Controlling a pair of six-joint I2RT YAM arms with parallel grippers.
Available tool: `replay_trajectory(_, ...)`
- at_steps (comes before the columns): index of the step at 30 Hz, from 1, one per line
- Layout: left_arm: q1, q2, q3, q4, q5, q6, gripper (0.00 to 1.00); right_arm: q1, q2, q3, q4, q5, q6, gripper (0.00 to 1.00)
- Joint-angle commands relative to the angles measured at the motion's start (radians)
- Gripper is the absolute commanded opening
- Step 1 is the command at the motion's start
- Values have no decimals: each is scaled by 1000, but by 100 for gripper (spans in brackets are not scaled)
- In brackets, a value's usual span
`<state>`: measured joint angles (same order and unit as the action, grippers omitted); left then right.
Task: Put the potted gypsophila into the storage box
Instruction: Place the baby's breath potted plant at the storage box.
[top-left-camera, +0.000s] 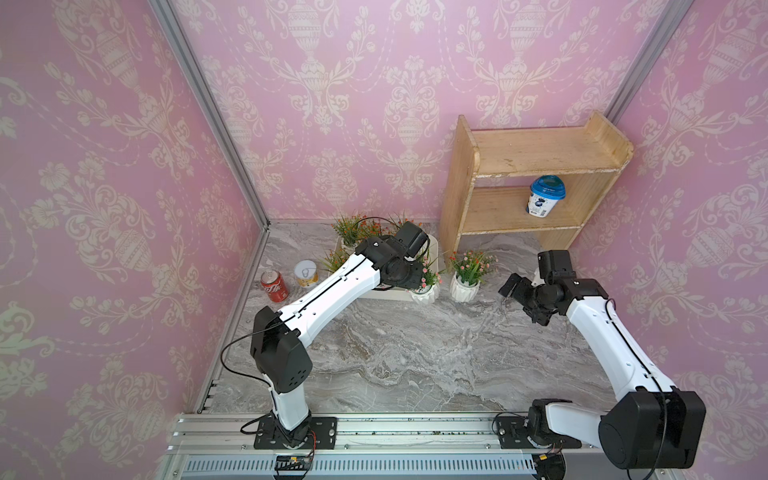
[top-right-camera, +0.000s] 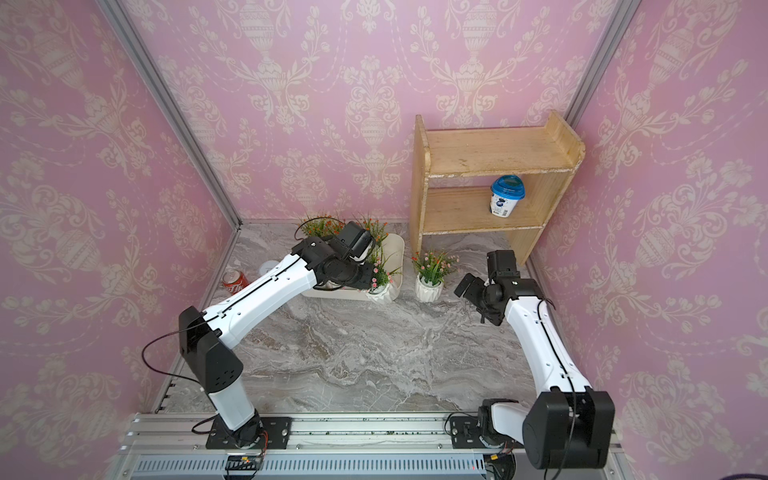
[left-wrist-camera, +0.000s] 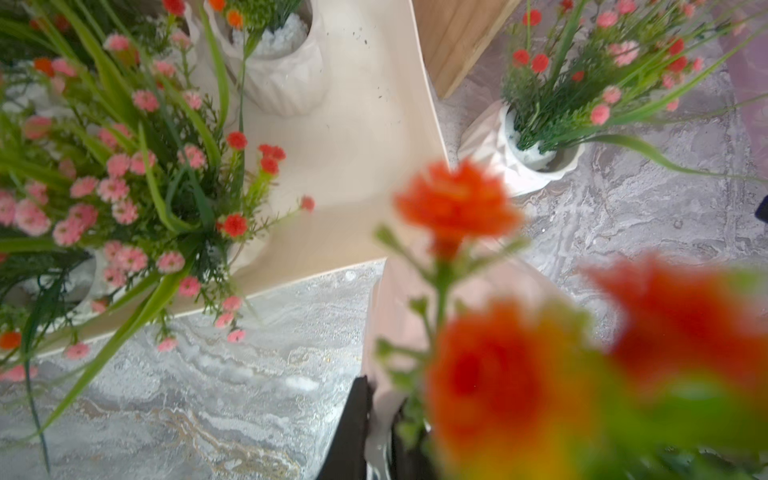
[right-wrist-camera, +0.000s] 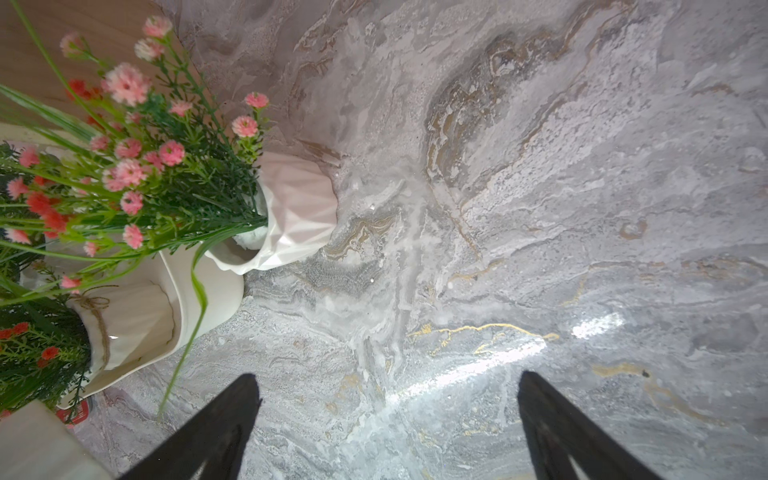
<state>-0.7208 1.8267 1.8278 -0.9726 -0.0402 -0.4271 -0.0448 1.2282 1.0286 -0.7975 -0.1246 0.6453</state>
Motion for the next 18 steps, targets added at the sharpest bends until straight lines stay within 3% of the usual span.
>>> replay_trajectory(1,14,57,129,-9,-6,75,0,-15,-30,-15,-22,-10,-30,100)
replay_trajectory(11,51,251,394,-95,-15,142,0,-52,-53,-29,-39,-21,-41,100)
replay_trajectory(18,91,308,425,-122,-5,155,0,-66,-56,-39,-36,-30,-42,100)
